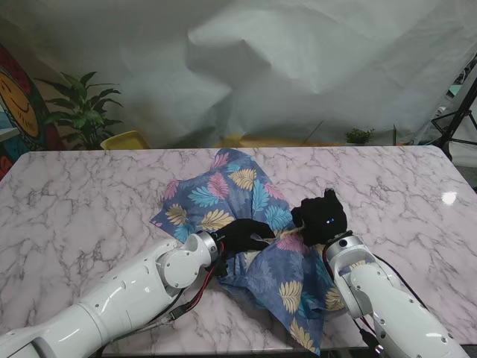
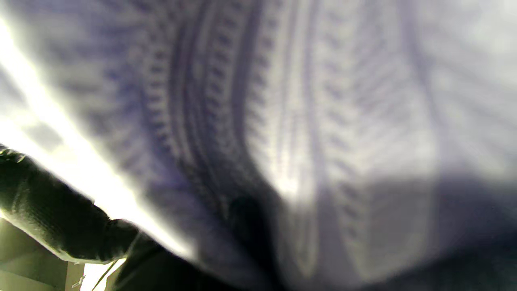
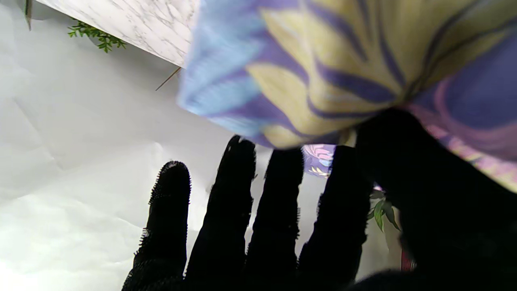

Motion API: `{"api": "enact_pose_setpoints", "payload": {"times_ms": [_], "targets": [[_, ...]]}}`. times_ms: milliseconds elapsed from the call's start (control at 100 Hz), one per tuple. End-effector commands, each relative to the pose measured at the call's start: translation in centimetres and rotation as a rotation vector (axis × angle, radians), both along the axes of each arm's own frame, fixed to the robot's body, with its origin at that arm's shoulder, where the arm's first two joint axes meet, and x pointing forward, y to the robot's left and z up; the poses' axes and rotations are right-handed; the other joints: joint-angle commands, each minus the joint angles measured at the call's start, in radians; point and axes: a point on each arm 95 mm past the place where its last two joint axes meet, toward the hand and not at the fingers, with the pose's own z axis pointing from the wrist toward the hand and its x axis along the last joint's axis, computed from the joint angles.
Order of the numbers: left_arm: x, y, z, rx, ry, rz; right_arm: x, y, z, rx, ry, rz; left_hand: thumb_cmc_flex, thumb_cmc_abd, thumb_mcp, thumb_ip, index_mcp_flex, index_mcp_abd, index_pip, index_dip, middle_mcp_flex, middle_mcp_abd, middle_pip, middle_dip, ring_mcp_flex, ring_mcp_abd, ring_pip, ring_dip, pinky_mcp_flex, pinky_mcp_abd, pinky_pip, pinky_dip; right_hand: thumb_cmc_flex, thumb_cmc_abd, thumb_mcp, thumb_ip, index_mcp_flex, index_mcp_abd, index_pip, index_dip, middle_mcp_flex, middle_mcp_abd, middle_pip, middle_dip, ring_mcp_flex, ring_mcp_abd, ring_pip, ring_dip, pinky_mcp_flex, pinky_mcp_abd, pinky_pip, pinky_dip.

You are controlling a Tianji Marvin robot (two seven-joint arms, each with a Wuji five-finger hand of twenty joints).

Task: Put a pillowcase on a pillow

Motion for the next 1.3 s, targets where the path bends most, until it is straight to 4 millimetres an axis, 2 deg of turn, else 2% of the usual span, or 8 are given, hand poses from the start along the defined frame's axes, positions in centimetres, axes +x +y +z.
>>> {"api": "enact_pose_setpoints", "payload": {"times_ms": [0,200,500,750,910,1070,1170,1290], "targets": [[-1.3,0.7,-2.1,0.037,0.058,0.002,0.3,0.0,-0.1,0.021,-0.02,0.007,0.101,0.132,-0.005,0.08,0.004,0.003,-0.047,-0.026,-0.045,0.052,0.026,-0.112,0.042,0.167,0.157,0.033,0.207,-0.21,0.632,0.038,0.06,-0.069,0.069,-0.043,0.142,-0.199,0.052,0.034,0.193,-0.05,-0.023,0.047,0.141,-0.036,0.047,0.05,0.045,-0.025,0.038,0.022],[-2.0,0.4,-2.1,-0.059,0.107,0.031,1.9,0.2,0.1,0.139,-0.144,0.006,-0.062,0.275,-0.023,0.078,-0.053,0.076,-0.183,-0.051,-0.145,0.114,-0.103,-0.226,-0.065,0.289,0.002,-0.026,0.095,-0.039,0.525,-0.004,0.099,-0.111,0.127,-0.043,0.151,-0.199,0.109,0.053,0.44,-0.041,-0.018,0.187,0.467,-0.094,0.269,0.24,0.216,-0.063,0.157,0.055],[-3.5,-0.6,-1.9,-0.212,0.195,0.07,4.2,1.6,1.1,0.244,-0.243,0.02,0.114,0.258,-0.009,0.076,-0.136,0.13,-0.288,-0.056,-0.253,0.163,-0.15,-0.265,-0.178,0.33,-0.091,-0.071,-0.031,0.056,0.379,-0.035,0.152,-0.089,0.157,-0.018,0.11,-0.124,0.202,0.016,0.377,0.043,0.086,0.207,0.486,-0.193,0.65,0.346,0.352,-0.114,0.219,0.041],[-3.8,-1.2,-1.5,-0.159,0.101,0.036,4.5,2.5,1.0,0.332,-0.31,0.042,0.123,0.114,0.478,0.045,-0.152,0.101,-0.29,-0.044,-0.346,0.132,-0.17,-0.221,-0.263,0.266,-0.11,-0.087,-0.104,-0.006,0.282,-0.031,0.161,-0.049,0.152,-0.011,0.066,-0.112,0.233,0.026,0.324,0.051,0.146,0.194,0.484,-0.197,0.613,0.321,0.369,-0.108,0.219,0.025],[-3.8,-1.3,-1.2,-0.127,0.054,0.008,4.0,1.5,-0.4,0.313,-0.179,0.022,0.05,0.18,-0.001,0.089,-0.196,0.091,-0.288,-0.048,-0.406,0.117,-0.17,-0.279,-0.346,0.27,-0.135,-0.081,-0.213,0.021,0.292,0.028,0.158,-0.037,0.137,-0.009,0.059,-0.117,0.233,0.02,0.313,0.033,0.143,0.173,0.481,-0.169,0.535,0.27,0.334,-0.087,0.206,0.018],[-3.7,-1.0,-0.9,-0.079,0.044,0.014,2.9,0.0,-1.9,0.25,0.011,0.037,-0.103,0.291,-0.027,0.083,-0.236,0.094,-0.346,-0.053,-0.46,0.124,-0.213,-0.283,-0.458,0.312,-0.199,-0.1,-0.362,0.116,0.231,0.051,0.155,-0.051,0.121,-0.015,0.041,-0.13,0.202,0.016,0.299,0.009,0.067,0.146,0.465,-0.129,0.379,0.206,0.265,-0.054,0.183,0.024],[-3.6,-0.8,-0.6,-0.027,0.039,0.016,1.9,-0.7,-2.0,0.201,0.113,0.043,-0.129,0.306,-0.026,0.088,-0.255,0.087,-0.381,-0.047,-0.505,0.113,-0.247,-0.287,-0.524,0.321,-0.262,-0.128,-0.46,0.179,0.164,0.063,0.015,-0.037,0.056,-0.043,-0.088,0.019,0.054,-0.062,0.177,0.028,-0.022,0.088,0.346,-0.065,0.081,0.203,0.173,-0.023,0.126,0.027],[-3.7,-0.8,-0.6,0.028,0.026,0.019,0.2,-1.1,-0.9,0.185,0.173,0.042,-0.165,0.316,-0.026,0.091,-0.294,0.09,-0.423,-0.04,-0.568,0.109,-0.286,-0.296,-0.59,0.318,-0.33,-0.158,-0.559,0.235,0.058,0.058,-0.234,0.137,-0.052,0.12,-0.215,0.211,-0.267,0.103,-0.058,0.092,-0.076,0.007,0.072,0.069,-0.132,0.069,0.012,0.033,0.037,0.018]]}}
